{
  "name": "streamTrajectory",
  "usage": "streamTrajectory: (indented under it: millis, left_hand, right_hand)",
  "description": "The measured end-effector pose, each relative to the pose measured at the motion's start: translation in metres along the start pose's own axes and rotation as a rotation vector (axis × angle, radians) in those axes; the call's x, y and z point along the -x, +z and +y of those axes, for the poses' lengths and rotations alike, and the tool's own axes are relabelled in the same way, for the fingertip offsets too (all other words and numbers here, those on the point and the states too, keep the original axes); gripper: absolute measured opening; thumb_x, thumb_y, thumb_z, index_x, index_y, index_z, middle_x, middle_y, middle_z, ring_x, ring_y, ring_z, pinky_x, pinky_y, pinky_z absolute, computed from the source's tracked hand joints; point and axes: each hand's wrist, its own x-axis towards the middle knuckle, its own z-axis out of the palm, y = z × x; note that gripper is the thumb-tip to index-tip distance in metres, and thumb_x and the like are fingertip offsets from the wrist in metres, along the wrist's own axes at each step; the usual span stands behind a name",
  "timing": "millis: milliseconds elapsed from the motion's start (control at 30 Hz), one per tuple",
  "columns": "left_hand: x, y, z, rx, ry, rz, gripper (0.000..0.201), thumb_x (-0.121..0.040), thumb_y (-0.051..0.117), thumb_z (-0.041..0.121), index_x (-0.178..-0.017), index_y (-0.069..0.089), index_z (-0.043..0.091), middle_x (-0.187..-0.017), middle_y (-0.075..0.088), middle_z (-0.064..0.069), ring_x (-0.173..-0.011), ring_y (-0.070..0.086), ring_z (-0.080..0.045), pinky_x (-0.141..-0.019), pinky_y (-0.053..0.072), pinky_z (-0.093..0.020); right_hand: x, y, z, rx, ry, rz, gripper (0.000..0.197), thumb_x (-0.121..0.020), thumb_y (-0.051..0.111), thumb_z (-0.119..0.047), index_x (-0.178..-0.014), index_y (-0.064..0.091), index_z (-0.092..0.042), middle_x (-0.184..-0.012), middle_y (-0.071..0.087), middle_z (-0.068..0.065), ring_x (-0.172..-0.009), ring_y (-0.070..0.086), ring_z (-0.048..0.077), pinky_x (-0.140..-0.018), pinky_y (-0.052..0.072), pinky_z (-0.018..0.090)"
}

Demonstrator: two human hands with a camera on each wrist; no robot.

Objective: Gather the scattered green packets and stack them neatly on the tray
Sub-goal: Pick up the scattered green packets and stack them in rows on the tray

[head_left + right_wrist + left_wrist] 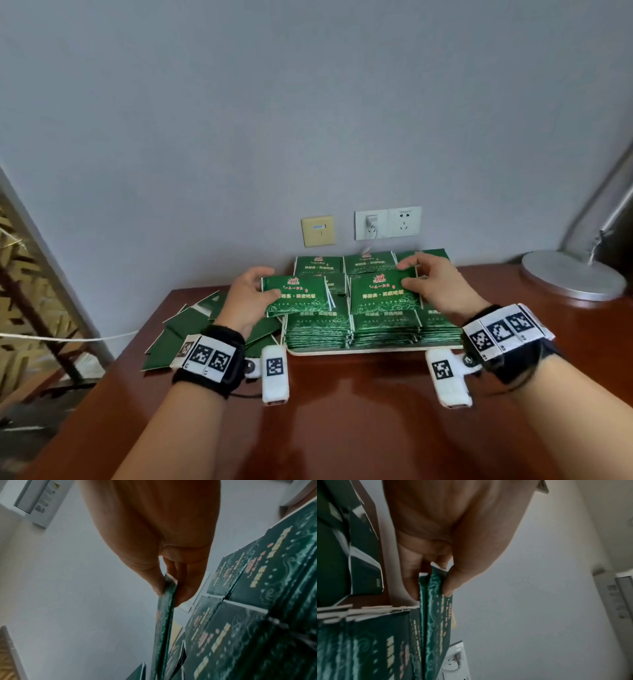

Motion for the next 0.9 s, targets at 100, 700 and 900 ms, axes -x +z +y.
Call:
streamTrajectory:
  millis: [100, 700, 900]
  left_hand:
    - [-0.026, 0.015, 0.002, 0.009, -0.017, 0.012, 0.036, -0.086, 0.07, 0.004, -0.106, 0.066, 0.033, -0.112, 0.06, -0.006, -0.105, 0.061, -0.024, -0.099, 0.049, -0.048]
    - [-0.092, 0.053, -0.006, -0.206, 0.005, -0.141, 0.035, -0.081, 0.078, 0.01, -0.114, 0.067, 0.015, -0.124, 0.06, -0.007, -0.124, 0.053, -0.023, -0.098, 0.037, -0.027]
    - [-0.1, 0.052, 0.0, -0.041, -0.069, -0.161, 0.028, -0.088, 0.07, 0.003, -0.113, 0.067, 0.012, -0.125, 0.05, -0.003, -0.11, 0.057, -0.02, -0.074, 0.057, -0.027]
  right_hand:
    - [-0.029, -0.004, 0.012, 0.02, 0.038, 0.016, 0.02, -0.086, 0.066, 0.0, -0.1, 0.068, -0.014, -0.09, 0.068, 0.025, -0.062, 0.055, 0.028, -0.057, 0.046, 0.035]
    - [-0.093, 0.013, 0.031, 0.265, 0.146, -0.169, 0.032, -0.077, 0.076, -0.002, -0.103, 0.068, -0.019, -0.1, 0.064, 0.002, -0.077, 0.059, 0.016, -0.061, 0.043, 0.02]
    - [-0.1, 0.009, 0.023, 0.214, 0.142, -0.167, 0.033, -0.08, 0.069, 0.007, -0.105, 0.068, -0.016, -0.098, 0.062, 0.002, -0.076, 0.061, 0.017, -0.065, 0.05, 0.022]
